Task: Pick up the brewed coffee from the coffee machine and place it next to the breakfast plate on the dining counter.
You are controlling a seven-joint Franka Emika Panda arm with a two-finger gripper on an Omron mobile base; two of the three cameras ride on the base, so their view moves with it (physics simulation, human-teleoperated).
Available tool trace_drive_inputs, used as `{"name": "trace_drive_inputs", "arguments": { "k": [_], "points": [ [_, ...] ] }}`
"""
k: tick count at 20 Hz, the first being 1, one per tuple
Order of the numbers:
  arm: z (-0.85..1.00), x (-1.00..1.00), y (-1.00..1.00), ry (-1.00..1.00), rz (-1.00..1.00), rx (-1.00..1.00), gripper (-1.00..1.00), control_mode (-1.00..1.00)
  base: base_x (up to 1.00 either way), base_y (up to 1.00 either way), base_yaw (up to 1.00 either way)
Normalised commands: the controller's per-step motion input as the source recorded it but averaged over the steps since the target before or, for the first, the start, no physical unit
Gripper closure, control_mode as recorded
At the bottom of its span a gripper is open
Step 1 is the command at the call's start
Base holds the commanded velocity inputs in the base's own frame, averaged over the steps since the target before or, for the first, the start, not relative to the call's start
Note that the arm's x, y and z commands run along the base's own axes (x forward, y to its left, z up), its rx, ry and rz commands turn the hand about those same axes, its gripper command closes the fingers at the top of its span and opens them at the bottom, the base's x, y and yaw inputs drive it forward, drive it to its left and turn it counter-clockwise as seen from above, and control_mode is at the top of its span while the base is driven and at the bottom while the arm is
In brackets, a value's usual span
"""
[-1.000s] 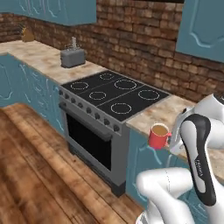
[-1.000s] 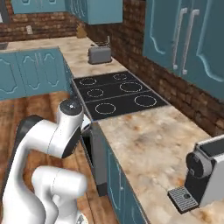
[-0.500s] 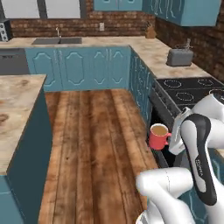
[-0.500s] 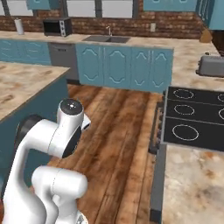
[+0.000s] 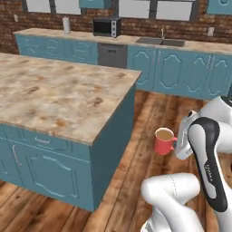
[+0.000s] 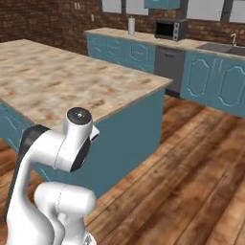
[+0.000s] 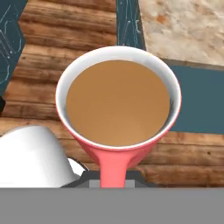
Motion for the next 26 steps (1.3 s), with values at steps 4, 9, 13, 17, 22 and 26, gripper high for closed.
{"name": "trace_drive_inputs", "arguments": {
  "k": [4,9,13,17,22,26],
  "points": [
    [0.00,0.00,0.00,0.00,0.00,0.00,1.00,1.00,0.27,0.99,0.60],
    [0.00,0.00,0.00,0.00,0.00,0.00,1.00,1.00,0.29,0.99,0.60],
    [0.00,0.00,0.00,0.00,0.00,0.00,1.00,1.00,0.40,0.82,0.62],
    [0.00,0.00,0.00,0.00,0.00,0.00,1.00,1.00,0.88,0.53,0.54],
    [0.00,0.00,0.00,0.00,0.00,0.00,1.00,1.00,1.00,0.05,0.32],
    [0.00,0.00,0.00,0.00,0.00,0.00,1.00,1.00,1.00,-0.02,0.16]
  ]
}}
